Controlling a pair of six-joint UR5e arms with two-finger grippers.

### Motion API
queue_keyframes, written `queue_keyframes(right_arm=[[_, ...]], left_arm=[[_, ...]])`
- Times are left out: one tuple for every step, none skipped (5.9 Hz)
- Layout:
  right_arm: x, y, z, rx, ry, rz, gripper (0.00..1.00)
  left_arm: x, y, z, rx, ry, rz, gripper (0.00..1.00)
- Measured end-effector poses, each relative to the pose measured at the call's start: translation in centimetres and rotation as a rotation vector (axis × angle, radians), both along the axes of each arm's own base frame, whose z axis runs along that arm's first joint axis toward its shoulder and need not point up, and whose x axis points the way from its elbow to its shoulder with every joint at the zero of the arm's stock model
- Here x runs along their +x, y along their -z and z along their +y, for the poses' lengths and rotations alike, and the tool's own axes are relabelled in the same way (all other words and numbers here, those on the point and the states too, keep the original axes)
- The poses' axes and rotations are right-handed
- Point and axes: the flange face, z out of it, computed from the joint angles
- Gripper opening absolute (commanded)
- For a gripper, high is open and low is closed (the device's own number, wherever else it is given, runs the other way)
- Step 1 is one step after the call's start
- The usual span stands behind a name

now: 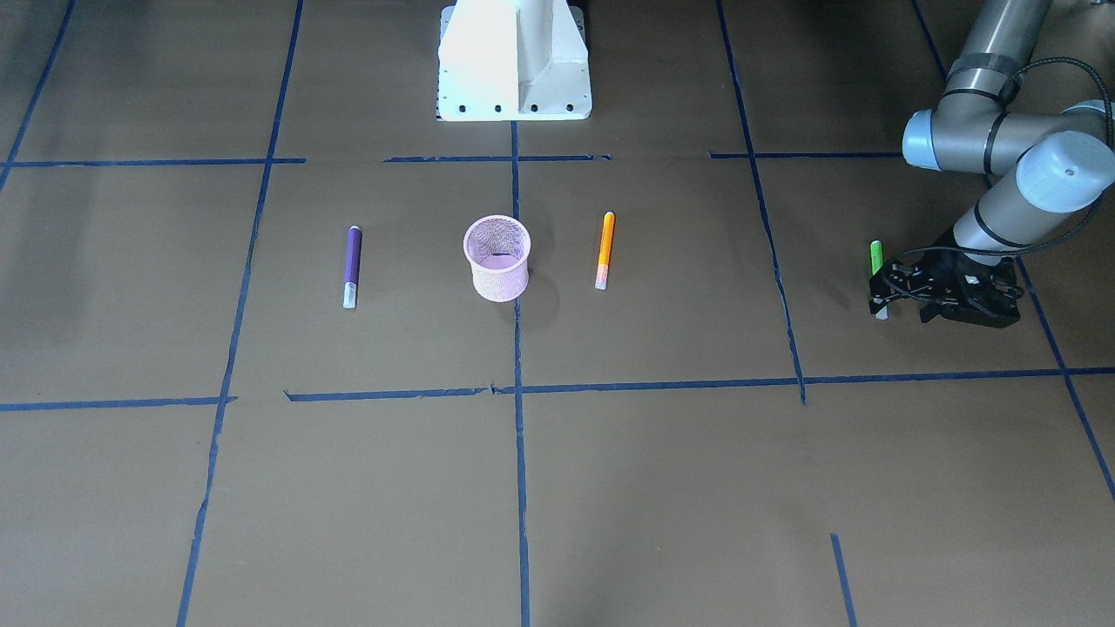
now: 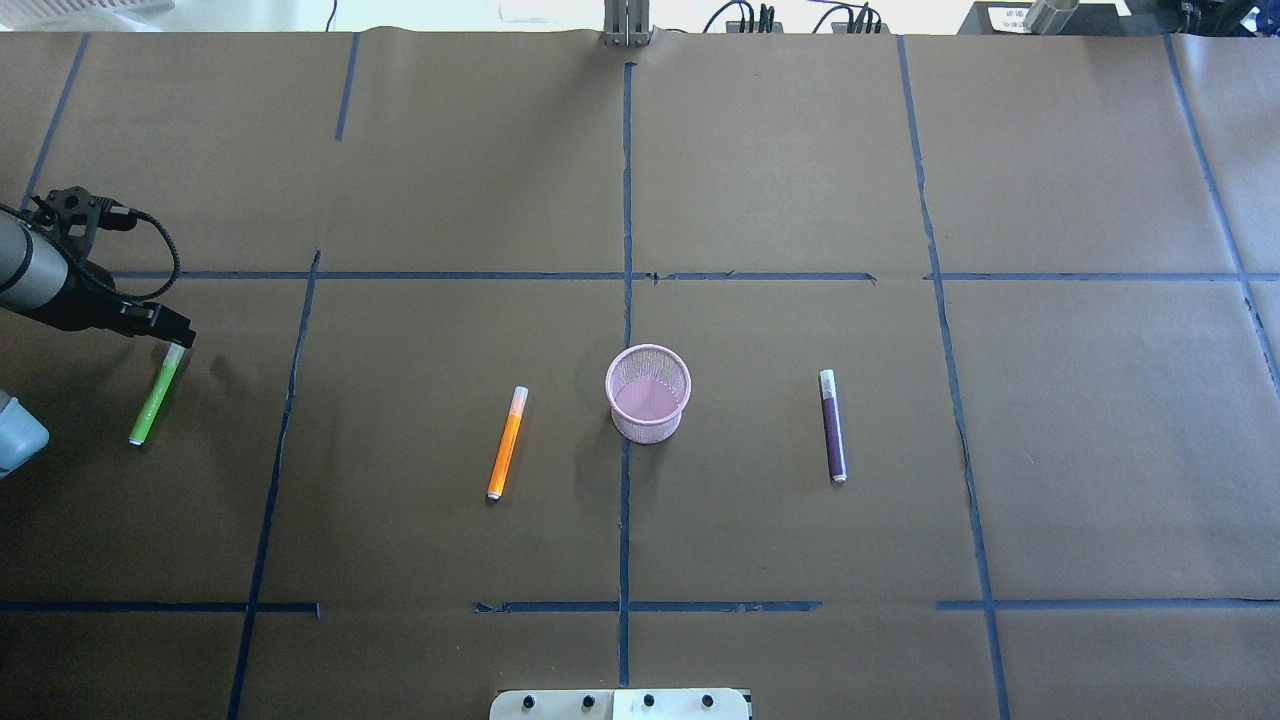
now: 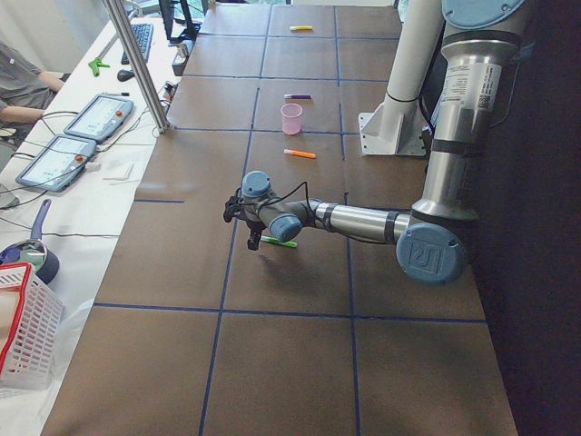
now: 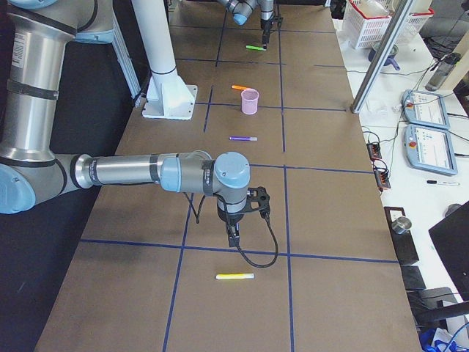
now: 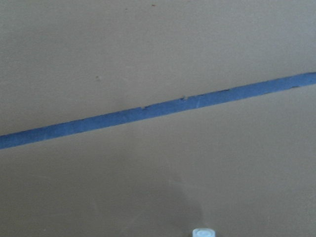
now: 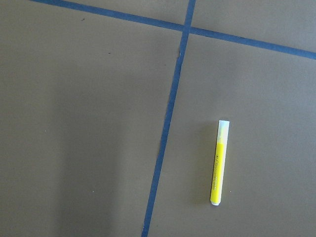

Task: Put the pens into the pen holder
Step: 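Lower the left gripper onto the green marker and grasp it upright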

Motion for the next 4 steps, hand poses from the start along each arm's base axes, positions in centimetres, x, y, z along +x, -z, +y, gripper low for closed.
queue_keyframes(right_arm=[[0.00, -0.01, 0.01, 0.000, 0.000, 0.000, 1.00], [0.00, -0.01, 0.00, 0.000, 0.000, 0.000, 1.00], [0.00, -0.01, 0.01, -0.001, 0.000, 0.000, 1.00], [0.00, -0.01, 0.01, 0.000, 0.000, 0.000, 1.00]], left_arm=[[0.49, 0.20, 0.27, -0.004, -0.006, 0.005, 0.74], [0.64, 0.39, 0.47, -0.004, -0.011, 0.009, 0.68], [0.58, 0.49, 0.63, -0.005, -0.011, 0.011, 0.68], [0.43, 0.56, 0.89, -0.005, -0.011, 0.012, 0.68]])
